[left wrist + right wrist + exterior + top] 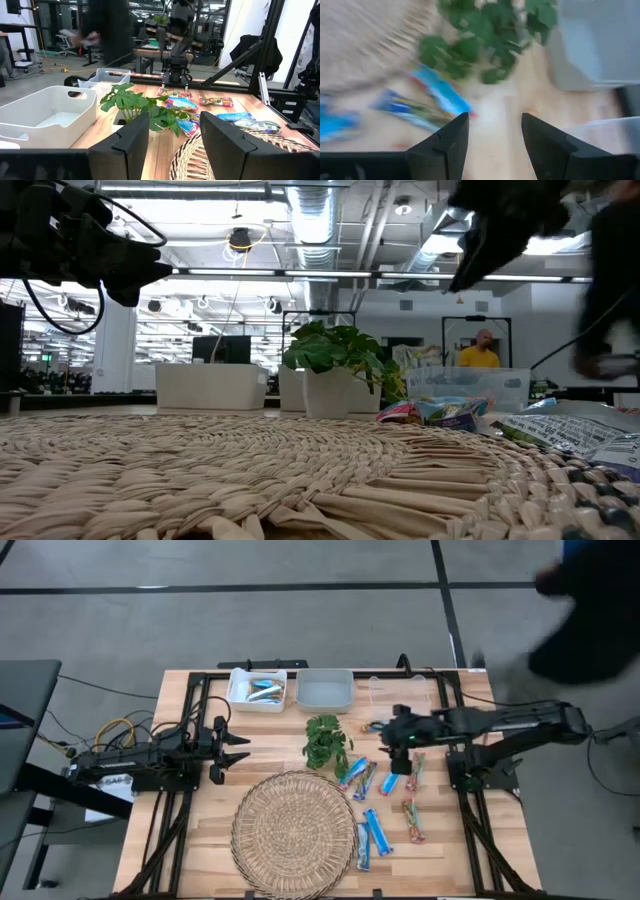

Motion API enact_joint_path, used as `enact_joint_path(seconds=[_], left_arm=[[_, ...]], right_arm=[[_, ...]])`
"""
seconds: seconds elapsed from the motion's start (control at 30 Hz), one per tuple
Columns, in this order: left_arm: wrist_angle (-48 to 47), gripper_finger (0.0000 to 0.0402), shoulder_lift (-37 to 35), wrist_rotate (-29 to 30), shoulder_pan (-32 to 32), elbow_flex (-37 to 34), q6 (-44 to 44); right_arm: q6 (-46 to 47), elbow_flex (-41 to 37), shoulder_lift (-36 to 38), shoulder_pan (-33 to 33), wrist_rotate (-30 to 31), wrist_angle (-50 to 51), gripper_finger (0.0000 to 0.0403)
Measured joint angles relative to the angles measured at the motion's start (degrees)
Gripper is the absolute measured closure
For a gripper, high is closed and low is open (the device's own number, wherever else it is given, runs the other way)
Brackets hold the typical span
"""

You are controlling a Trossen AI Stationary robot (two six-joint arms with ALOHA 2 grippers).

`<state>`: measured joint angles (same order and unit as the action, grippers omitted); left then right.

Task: Pick and place Granola Bars by type
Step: Put the yellow granola bar into the white bin

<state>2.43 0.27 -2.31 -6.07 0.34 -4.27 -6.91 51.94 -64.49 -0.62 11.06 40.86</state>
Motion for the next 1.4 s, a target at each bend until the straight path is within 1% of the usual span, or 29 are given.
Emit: enact_joint_path(seconds=[0.13, 0.2, 0.27, 0.47, 0.67, 0.77, 0.93, 1.1, 1.4], left_arm=[[0.0, 0.0232, 0.0, -0.02, 0.0, 0.0, 0.0], [0.01, 0.0232, 0.0, -0.01, 0.0, 0.0, 0.0], [0.01, 0.0232, 0.0, -0.02, 0.0, 0.02, 0.0], [0.01, 0.0232, 0.0, -0.02, 0.0, 0.0, 0.0], [0.01, 0.0232, 0.0, -0.03, 0.0, 0.0, 0.0], [0.01, 0.0232, 0.0, -0.03, 0.0, 0.0, 0.0], [0.01, 0.0232, 0.0, -0.04, 0.0, 0.01, 0.0], [0.01, 0.0232, 0.0, -0.05, 0.0, 0.0, 0.0], [0.01, 0.0232, 0.0, -0.04, -0.01, 0.0, -0.01]], right_arm=[[-8.72, 0.09, -5.3, -0.09, 9.57, -0.11, 0.0228], [-11.28, 0.11, -7.95, 0.02, 13.96, -0.28, 0.0228], [-12.41, 0.11, -10.31, 0.67, 16.28, -0.7, 0.0228], [-12.69, 0.16, -17.85, 2.75, 15.93, -4.05, 0.0228], [-12.82, 0.19, -23.11, 4.56, 14.93, -6.26, 0.0228], [-14.87, 0.18, -25.43, 5.99, 12.85, -7.16, 0.0228], [-18.9, 0.18, -29.34, 8.32, 12.84, -9.88, 0.0228], [-22.79, 0.17, -31.94, 10.12, 12.8, -12.32, 0.0228], [-23.11, 0.18, -33.42, 12.69, 10.72, -14.38, 0.0228]])
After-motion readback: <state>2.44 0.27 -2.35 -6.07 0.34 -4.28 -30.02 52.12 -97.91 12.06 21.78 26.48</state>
